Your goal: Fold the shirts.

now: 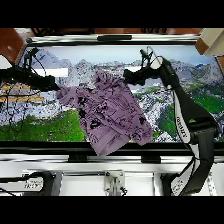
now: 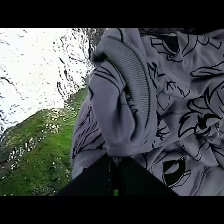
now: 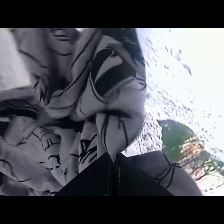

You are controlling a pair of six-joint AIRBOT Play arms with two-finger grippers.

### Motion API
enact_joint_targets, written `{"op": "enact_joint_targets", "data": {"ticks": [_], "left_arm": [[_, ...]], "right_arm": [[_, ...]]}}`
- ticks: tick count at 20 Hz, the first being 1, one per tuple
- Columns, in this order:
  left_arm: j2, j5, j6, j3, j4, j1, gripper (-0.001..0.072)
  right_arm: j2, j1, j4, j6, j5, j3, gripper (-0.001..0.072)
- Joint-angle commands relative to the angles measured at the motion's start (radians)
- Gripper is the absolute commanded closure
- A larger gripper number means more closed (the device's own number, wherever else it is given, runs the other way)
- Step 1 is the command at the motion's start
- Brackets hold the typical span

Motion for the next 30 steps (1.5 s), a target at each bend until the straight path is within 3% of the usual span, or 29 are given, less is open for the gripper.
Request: {"op": "enact_joint_targets", "data": {"ticks": [1, 4, 8, 11, 13, 15, 16, 18, 20, 22, 23, 26, 30], "left_arm": [[0.0, 0.0, 0.0, 0.001, 0.0, 0.0, 0.0653], [0.0, 0.013, 0.0, 0.011, 0.001, 0.003, 0.0652], [0.0, 0.084, -0.075, 0.269, -0.015, 0.028, 0.0653], [0.005, 0.267, -0.219, 0.628, -0.056, 0.072, 0.0653], [0.076, 0.502, -0.256, 0.699, -0.172, 0.107, 0.0653], [0.206, 0.642, -0.247, 0.618, -0.221, 0.126, 0.0653], [0.278, 0.629, -0.183, 0.556, -0.22, 0.128, 0.0653], [0.397, 0.484, -0.077, 0.433, -0.217, 0.129, 0.0653], [0.454, 0.247, -0.068, 0.357, -0.167, 0.128, 0.0653], [0.465, 0.047, -0.068, 0.287, -0.129, 0.123, 0.0653], [0.465, -0.012, -0.068, 0.239, -0.131, 0.123, 0.0653], [0.465, -0.086, -0.067, 0.004, -0.13, 0.093, 0.0653], [0.465, -0.085, -0.037, -0.358, -0.131, -0.064, 0.0653]], "right_arm": [[0.03, -0.038, -0.1, 0.044, 0.06, 0.021, 0.0639], [0.032, -0.039, -0.068, -0.048, 0.045, 0.021, 0.0639], [0.127, -0.048, 0.13, -0.105, -0.32, 0.022, 0.0639], [0.249, -0.05, 0.187, -0.132, -0.576, 0.076, 0.0639], [0.326, -0.064, 0.183, -0.206, -0.575, 0.16, 0.0638], [0.428, -0.078, 0.174, -0.284, -0.525, 0.179, 0.0638], [0.481, -0.087, 0.131, -0.302, -0.462, 0.179, 0.0638], [0.568, -0.092, -0.043, -0.292, -0.246, 0.179, 0.0638], [0.606, -0.084, -0.232, -0.205, 0.048, 0.167, 0.0638], [0.611, -0.083, -0.307, -0.152, 0.361, 0.082, 0.0638], [0.612, -0.083, -0.318, -0.135, 0.447, 0.006, 0.0638], [0.621, -0.083, -0.316, -0.128, 0.465, -0.296, 0.0638], [0.621, -0.083, -0.315, -0.103, 0.42, -0.645, 0.0638]]}}
